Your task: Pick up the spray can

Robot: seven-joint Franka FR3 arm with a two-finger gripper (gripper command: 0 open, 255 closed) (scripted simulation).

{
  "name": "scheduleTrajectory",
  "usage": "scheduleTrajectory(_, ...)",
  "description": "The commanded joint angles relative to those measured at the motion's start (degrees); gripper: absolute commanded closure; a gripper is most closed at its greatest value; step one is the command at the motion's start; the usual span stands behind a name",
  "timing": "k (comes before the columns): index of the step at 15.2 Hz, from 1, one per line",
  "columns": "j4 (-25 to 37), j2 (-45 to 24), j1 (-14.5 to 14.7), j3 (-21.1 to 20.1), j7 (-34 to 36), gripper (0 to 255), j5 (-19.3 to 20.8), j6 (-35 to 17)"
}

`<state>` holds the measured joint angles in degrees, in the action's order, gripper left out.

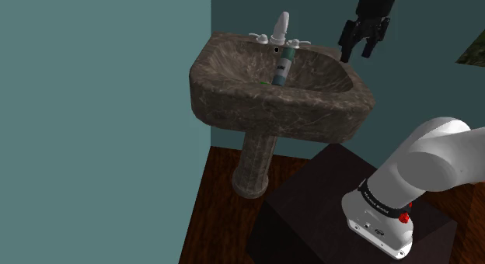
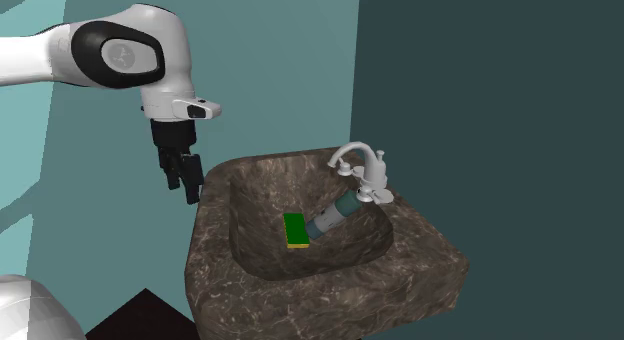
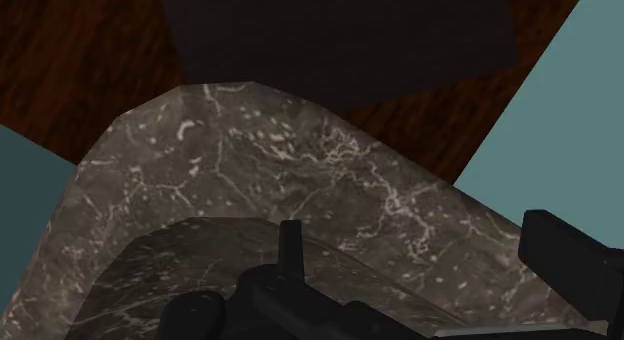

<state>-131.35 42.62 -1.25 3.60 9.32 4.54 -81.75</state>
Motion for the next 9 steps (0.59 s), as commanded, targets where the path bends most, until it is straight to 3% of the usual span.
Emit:
scheduleTrajectory(1,0.00,0.00,0.00,0.00,0.00,0,0.00,0.00)
scheduleTrajectory(9,-11.65,-2.85,-3.06,-2.94,10.78,0,2.37,-25.18)
